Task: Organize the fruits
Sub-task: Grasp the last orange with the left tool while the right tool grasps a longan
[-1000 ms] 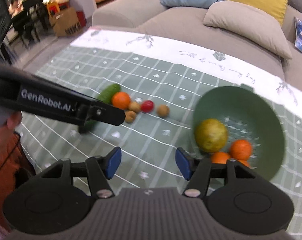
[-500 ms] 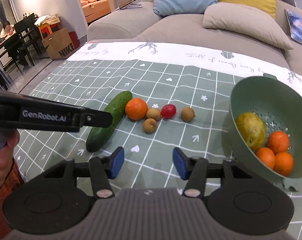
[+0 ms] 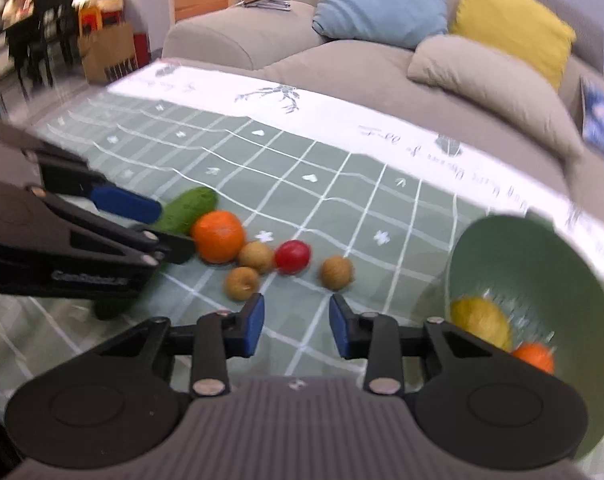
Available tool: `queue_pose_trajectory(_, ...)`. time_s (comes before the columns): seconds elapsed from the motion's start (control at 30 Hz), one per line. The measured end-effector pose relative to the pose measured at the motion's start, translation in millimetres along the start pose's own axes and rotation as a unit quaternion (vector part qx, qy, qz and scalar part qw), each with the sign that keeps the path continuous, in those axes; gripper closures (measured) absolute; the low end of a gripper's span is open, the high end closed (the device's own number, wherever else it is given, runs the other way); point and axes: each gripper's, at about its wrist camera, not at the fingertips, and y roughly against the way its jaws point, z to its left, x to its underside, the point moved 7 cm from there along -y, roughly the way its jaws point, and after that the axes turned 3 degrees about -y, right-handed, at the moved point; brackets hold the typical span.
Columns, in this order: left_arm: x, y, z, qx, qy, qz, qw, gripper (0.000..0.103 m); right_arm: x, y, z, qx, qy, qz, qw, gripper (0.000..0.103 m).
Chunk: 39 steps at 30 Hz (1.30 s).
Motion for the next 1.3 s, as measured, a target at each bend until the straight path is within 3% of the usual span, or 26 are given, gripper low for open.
queue_pose_trajectory(0.3,-1,-21,-12,-0.015,-0.109,-0.001,0.9939,0.054,-7,-31,0,0.041,0.098,-0.004,0.994,0.074)
queue_pose_trajectory(0.6,-3,-37,-24,-0.02,-0.194,0.001,0.9809,0.054,-8,-54,-4,0.046,0.111,0.006,0.993,0.075)
queue_pose_trajectory(0.8,-5,-43,-24,-0.026,-0.2,0.003,0.9794,0.053,-7,-60,-5,0.043,0.107,0.009,0.993,0.076)
queue_pose_trajectory(0.97,-4,-45,-25,-0.031,-0.205,0.001,0.9784,0.057,-4,-64,-8,0.046,0.104,0.012,0.993,0.083)
queue_pose_trajectory(1.3,-6,-35,-21,-0.037,-0.152,-0.01,0.9877,0.06,-4,-55,-5,0.042,0.105,0.005,0.994,0.085)
